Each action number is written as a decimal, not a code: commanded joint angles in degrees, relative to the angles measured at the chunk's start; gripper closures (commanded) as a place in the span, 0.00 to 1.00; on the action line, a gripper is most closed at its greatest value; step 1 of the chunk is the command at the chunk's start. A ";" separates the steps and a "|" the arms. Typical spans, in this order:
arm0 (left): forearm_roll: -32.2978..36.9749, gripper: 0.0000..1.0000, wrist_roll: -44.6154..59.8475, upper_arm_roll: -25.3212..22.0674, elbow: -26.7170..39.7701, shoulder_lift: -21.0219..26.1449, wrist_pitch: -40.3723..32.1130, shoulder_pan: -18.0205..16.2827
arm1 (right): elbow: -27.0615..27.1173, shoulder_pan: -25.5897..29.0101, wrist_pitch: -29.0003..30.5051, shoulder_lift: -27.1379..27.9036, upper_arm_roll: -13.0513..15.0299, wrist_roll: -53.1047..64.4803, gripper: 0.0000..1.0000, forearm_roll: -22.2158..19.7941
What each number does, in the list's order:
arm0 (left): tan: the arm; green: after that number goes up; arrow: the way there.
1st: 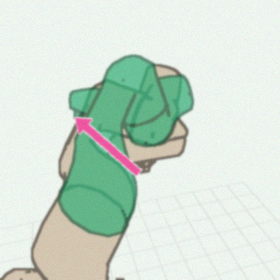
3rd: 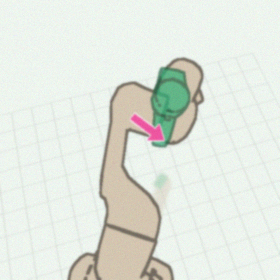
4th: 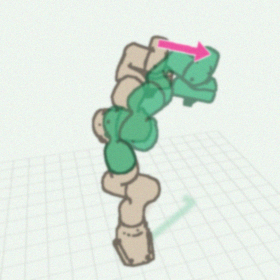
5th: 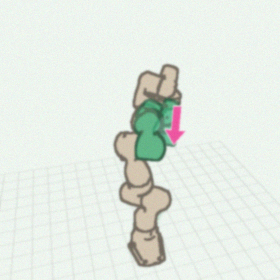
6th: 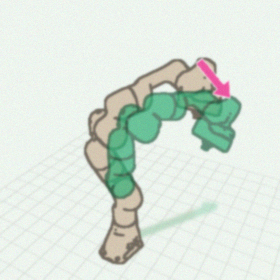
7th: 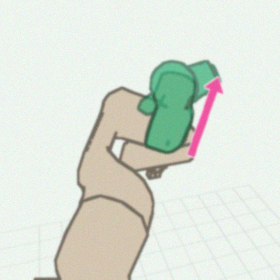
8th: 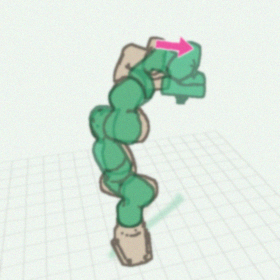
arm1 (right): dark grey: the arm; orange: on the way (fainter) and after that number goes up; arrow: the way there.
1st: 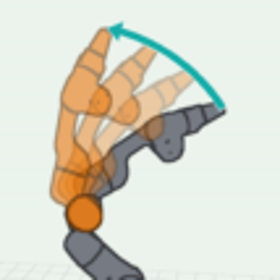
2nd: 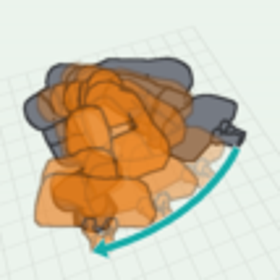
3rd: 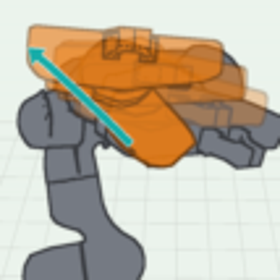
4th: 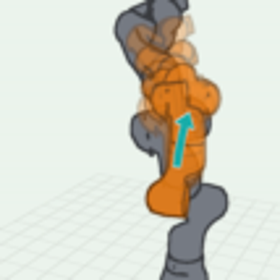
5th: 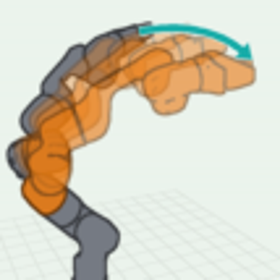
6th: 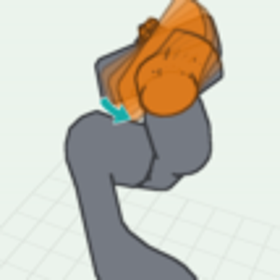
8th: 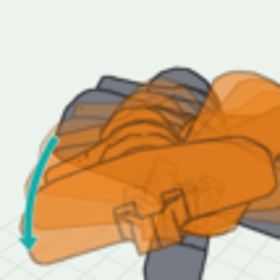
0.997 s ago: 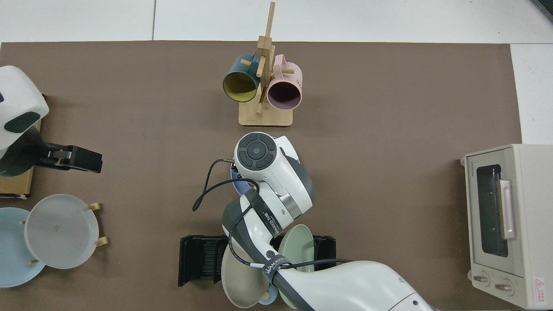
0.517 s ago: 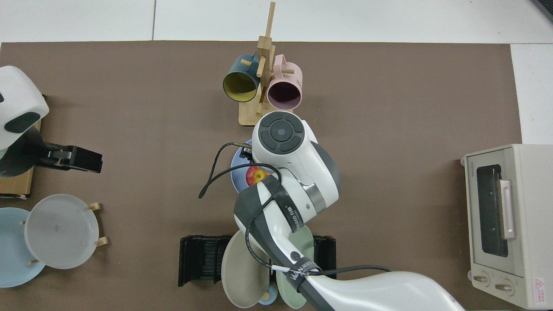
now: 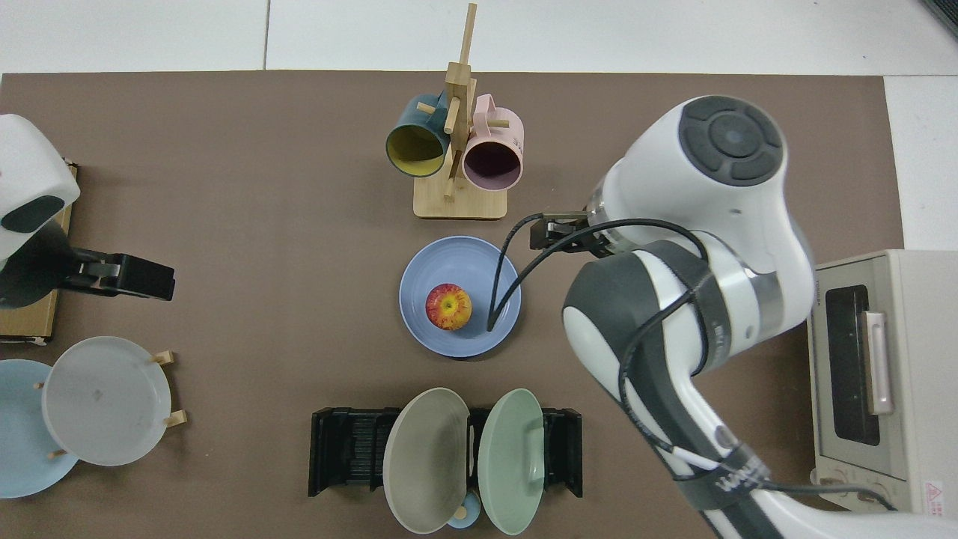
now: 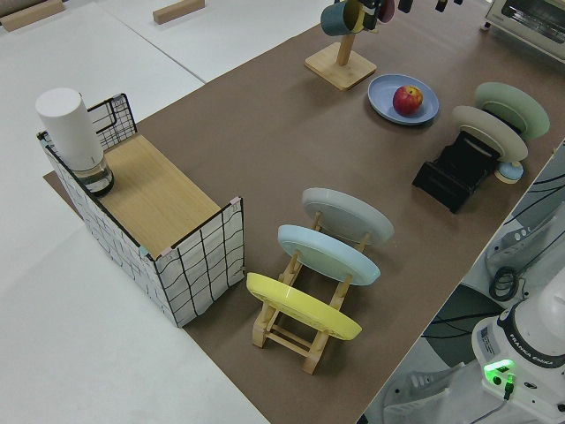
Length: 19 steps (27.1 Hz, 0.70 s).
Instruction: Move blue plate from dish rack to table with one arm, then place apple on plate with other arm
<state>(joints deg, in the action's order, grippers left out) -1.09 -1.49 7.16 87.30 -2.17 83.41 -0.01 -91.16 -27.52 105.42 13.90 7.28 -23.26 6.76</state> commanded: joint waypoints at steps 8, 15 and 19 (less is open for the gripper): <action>1.00 0.00 -0.18 -0.22 -0.29 -0.47 -0.53 0.27 | -5.25 10.46 -2.76 -8.01 -0.77 20.96 0.00 -3.33; 1.00 0.00 -0.18 -0.31 -0.29 -0.47 -0.53 0.27 | -5.34 16.70 -5.66 -11.26 -0.77 30.28 0.00 -3.68; 1.00 0.00 -0.18 -0.31 -0.29 -0.47 -0.53 0.27 | -5.34 19.52 -6.45 -12.58 -0.77 33.19 0.00 -3.77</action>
<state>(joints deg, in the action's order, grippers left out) -1.09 -1.49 7.15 87.30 -2.23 83.41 -0.01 -94.55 -11.32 99.99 4.25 7.44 6.11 3.47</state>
